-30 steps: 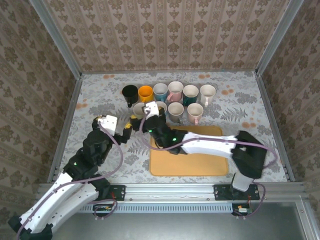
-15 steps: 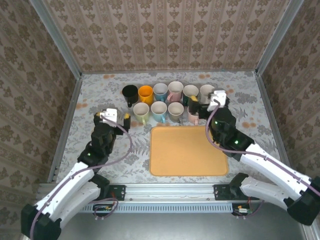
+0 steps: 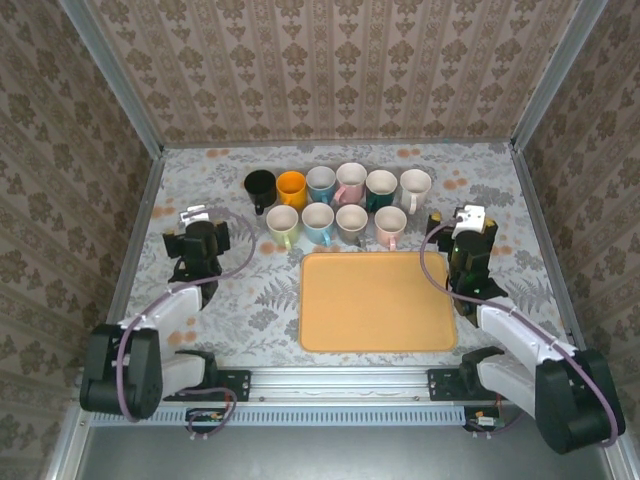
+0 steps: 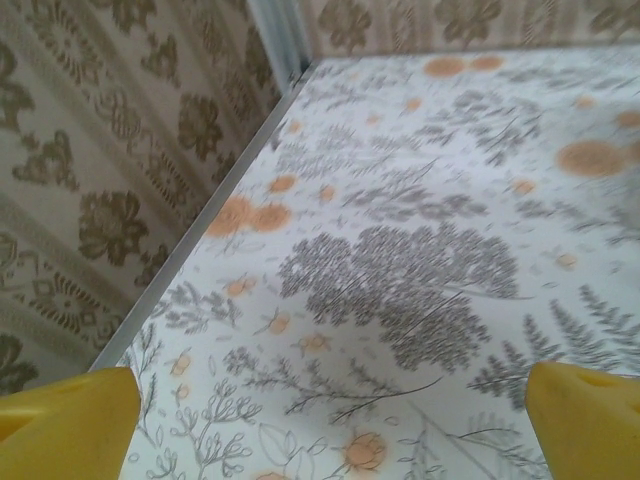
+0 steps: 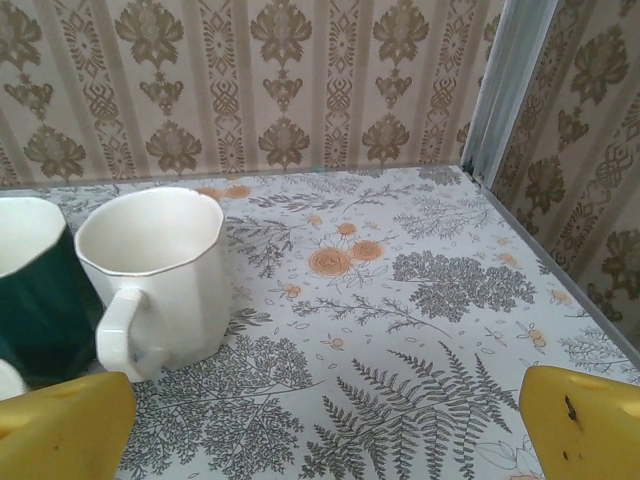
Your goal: Turn the mug right side up
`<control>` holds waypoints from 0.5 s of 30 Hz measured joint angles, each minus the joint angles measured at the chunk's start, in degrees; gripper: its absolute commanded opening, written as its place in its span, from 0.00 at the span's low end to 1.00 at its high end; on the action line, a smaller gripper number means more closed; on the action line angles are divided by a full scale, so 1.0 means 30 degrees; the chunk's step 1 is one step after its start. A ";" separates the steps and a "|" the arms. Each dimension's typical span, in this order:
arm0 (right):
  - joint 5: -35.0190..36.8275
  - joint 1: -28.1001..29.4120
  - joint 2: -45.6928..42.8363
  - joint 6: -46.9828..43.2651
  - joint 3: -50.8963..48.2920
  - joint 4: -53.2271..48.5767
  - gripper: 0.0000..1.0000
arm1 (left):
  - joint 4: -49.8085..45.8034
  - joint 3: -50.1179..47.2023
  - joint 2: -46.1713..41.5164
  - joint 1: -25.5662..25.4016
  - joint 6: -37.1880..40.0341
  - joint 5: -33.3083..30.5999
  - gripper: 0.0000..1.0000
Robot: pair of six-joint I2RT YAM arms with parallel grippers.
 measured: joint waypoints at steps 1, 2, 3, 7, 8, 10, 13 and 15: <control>-0.0189 -0.0248 0.0219 0.0022 0.0000 0.0153 1.00 | 0.0189 -0.0015 0.0233 0.0131 -0.0044 -0.0015 1.00; -0.0357 -0.0539 0.0444 0.0022 0.0000 0.0248 1.00 | 0.0503 -0.0015 0.0539 0.0233 -0.0109 -0.0066 1.00; -0.0561 -0.0780 0.0634 0.0029 0.0000 0.0299 1.00 | 0.0801 -0.0015 0.0860 0.0335 -0.0197 -0.0102 1.00; -0.0831 -0.1464 0.1945 0.0539 -0.0117 0.1129 1.00 | 0.1617 -0.0015 0.2098 0.0750 -0.0707 -0.0138 1.00; -0.0860 -0.1610 0.2448 0.0758 -0.0350 0.1719 1.00 | 0.1676 -0.0007 0.2382 0.0903 -0.0801 -0.0087 1.00; -0.1071 -0.1880 0.3330 0.1115 -0.0991 0.2688 1.00 | 0.1668 0.0000 0.2820 0.1158 -0.0896 0.0109 1.00; -0.2135 -0.2375 0.4058 0.1239 -0.1333 0.2820 1.00 | 0.1515 0.0291 0.3373 0.1362 -0.0852 0.0707 1.00; -0.2783 -0.2521 0.4262 0.1209 -0.1319 0.3118 1.00 | 0.1698 0.0699 0.3942 0.1406 -0.0299 0.1399 1.00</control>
